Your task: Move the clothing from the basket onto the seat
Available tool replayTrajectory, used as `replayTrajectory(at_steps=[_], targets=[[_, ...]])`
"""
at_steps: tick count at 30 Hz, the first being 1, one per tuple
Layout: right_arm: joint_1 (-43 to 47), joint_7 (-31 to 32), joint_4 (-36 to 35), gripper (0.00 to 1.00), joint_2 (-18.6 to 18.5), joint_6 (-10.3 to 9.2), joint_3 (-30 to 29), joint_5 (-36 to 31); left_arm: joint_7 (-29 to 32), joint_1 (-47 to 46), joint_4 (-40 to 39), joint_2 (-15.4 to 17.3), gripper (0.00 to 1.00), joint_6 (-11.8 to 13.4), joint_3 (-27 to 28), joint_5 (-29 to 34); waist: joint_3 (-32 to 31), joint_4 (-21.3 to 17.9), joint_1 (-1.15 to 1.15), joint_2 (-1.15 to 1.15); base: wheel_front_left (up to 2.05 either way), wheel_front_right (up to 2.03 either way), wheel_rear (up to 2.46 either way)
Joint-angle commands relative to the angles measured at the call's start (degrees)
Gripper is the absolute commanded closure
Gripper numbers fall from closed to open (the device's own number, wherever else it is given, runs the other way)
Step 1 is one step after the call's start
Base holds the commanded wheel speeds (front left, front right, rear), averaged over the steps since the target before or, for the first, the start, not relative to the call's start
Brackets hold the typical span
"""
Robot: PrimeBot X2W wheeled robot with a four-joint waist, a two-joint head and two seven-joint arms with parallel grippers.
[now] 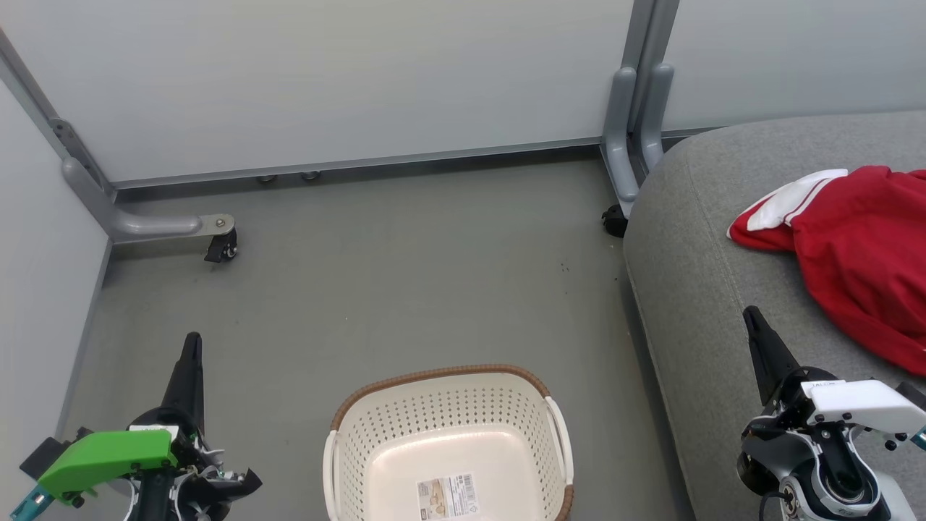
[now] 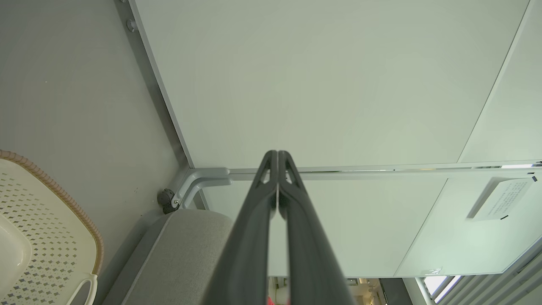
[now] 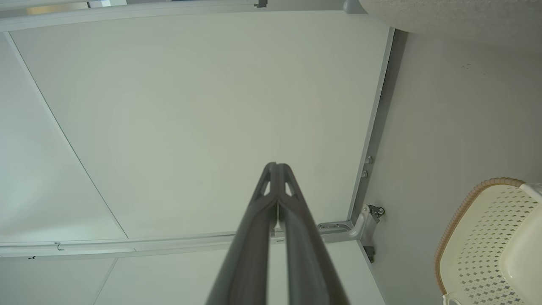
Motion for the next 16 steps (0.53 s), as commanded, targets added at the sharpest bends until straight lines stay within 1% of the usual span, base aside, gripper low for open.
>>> replayTrajectory(at_steps=[1, 16], targets=[[-0.36, 0.31, 0.11, 1.00, -0.05, 0.02, -0.10, -0.21, 0.23, -0.68, -0.11, 0.35, 1.00, -0.36, 0.11, -0.18, 0.00, 0.00, 0.00, 0.00, 0.00, 0.00, 0.00], [-0.37, 0.36, 0.11, 1.00, 0.00, 0.02, -0.21, -0.31, 0.23, -0.68, -0.12, 0.35, 1.00, -0.36, 0.10, -0.19, 0.00, 0.00, 0.00, 0.00, 0.00, 0.00, 0.00]])
